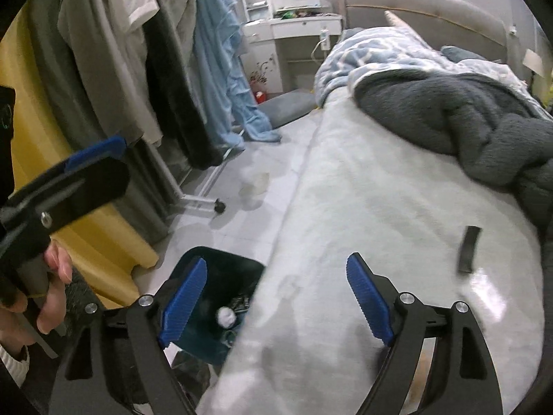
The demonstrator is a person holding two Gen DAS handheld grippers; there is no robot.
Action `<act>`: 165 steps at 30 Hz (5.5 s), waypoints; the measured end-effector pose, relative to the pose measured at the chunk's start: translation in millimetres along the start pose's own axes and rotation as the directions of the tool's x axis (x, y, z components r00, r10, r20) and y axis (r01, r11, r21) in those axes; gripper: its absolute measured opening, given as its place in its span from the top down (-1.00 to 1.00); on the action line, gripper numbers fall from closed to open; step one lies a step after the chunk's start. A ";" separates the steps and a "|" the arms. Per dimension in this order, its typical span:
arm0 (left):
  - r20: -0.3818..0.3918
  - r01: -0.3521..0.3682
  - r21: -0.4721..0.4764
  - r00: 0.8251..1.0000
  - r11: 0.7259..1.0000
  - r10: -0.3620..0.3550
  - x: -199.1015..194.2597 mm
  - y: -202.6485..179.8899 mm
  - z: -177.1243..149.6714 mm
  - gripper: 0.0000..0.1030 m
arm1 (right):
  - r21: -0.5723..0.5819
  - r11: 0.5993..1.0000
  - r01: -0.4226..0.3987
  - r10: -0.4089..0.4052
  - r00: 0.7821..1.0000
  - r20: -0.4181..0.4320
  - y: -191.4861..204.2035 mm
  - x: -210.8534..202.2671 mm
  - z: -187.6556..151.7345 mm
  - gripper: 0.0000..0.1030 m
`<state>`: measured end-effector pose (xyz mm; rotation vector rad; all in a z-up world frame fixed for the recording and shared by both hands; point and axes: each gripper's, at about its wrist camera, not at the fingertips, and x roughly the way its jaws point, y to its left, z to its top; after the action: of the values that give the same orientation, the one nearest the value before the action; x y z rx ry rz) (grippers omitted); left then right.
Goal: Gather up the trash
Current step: 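Move both open tools back to the bed, then grasp the clear bubble-wrap pouch with the right tool, then grasp the black curved plastic piece with the left tool while the right tool holds the pouch, then carry the black piece and bubble-wrap pouch over the teal bin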
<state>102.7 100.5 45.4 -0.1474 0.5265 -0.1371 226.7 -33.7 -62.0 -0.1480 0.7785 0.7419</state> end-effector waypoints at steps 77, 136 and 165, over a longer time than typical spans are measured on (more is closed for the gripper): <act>-0.327 0.367 0.027 0.882 0.930 -0.338 246.0 -112.0 7.4 -0.60 | -0.062 0.996 0.062 -0.066 0.996 -0.058 -185.8 17.2 -68.6 0.20; -0.326 0.098 0.072 0.943 0.993 -0.069 161.1 -115.2 -10.0 0.58 | 0.074 0.994 0.080 -0.083 0.996 0.039 -149.9 -61.1 -47.9 0.21; -0.433 -0.112 -0.005 0.896 0.994 0.099 117.5 -28.4 -56.5 0.58 | 0.076 0.997 0.027 -0.033 0.996 0.081 -90.1 -69.5 -23.2 0.21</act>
<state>171.9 47.0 -55.3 -0.1171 0.9812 -0.0541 239.2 -147.8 -43.8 -0.0607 0.7231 0.6855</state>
